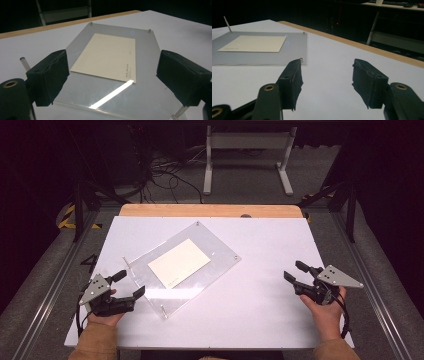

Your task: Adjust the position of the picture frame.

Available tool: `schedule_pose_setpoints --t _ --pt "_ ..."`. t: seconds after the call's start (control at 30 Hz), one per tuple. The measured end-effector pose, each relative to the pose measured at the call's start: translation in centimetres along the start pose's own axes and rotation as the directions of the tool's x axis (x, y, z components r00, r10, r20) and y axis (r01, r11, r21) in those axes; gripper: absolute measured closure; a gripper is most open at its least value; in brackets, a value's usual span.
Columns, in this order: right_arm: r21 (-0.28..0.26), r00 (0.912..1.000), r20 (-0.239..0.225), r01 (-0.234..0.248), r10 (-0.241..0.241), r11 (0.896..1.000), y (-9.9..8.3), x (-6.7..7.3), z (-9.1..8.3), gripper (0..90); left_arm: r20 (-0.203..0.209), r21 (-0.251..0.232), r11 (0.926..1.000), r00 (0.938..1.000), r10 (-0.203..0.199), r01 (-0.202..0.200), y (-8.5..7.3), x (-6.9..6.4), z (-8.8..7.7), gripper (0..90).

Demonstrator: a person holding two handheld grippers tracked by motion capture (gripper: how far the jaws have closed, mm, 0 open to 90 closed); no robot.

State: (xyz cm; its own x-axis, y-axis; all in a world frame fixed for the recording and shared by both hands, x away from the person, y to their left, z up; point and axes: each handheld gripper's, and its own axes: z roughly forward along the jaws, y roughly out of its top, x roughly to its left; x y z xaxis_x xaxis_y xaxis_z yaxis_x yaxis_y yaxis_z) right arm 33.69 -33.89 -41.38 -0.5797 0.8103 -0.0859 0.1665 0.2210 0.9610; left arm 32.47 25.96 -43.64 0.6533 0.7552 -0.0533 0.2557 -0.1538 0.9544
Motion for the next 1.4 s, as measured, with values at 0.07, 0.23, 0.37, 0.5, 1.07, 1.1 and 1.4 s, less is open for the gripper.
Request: schedule_pose_setpoints --t 0.07,0.23,0.37,0.5,1.07,1.1,1.4 --pt "0.008 1.0000 -0.003 -0.004 0.004 1.000 0.0 0.0 0.0 40.8 0.013 -0.006 1.0000 0.9999 0.007 -0.007 0.3 -0.3 -0.1 11.3" --pt "0.020 0.9999 -0.002 -0.012 0.013 1.000 0.0 0.0 0.1 40.8 0.058 -0.005 0.9991 0.9974 0.043 -0.043 0.7 -1.4 0.0 11.1" --pt "0.025 0.9998 -0.005 -0.019 0.019 1.000 0.1 0.0 0.1 40.6 0.119 -0.016 0.9980 0.9908 0.063 -0.062 1.2 -2.7 0.4 10.9" --pt "0.028 0.9998 -0.007 -0.021 0.021 0.999 0.1 0.1 0.1 40.2 0.151 -0.024 0.9966 0.9851 0.081 -0.078 1.7 -3.6 0.5 11.0" --pt "0.025 0.9996 -0.024 -0.014 0.014 1.000 0.3 0.5 0.4 42.3 0.235 0.158 0.9742 0.9643 0.122 -0.161 1.3 -5.7 1.9 16.2" --pt "0.025 0.9996 -0.024 -0.014 0.014 1.000 0.3 0.5 0.4 42.3 0.235 0.158 0.9742 0.9643 0.122 -0.161 1.3 -5.7 1.9 17.0" --pt "0.030 0.9995 -0.028 -0.016 0.017 0.999 0.4 0.7 0.6 43.0 0.278 0.273 0.9548 0.9597 0.038 -0.117 0.5 -5.0 2.9 27.7"
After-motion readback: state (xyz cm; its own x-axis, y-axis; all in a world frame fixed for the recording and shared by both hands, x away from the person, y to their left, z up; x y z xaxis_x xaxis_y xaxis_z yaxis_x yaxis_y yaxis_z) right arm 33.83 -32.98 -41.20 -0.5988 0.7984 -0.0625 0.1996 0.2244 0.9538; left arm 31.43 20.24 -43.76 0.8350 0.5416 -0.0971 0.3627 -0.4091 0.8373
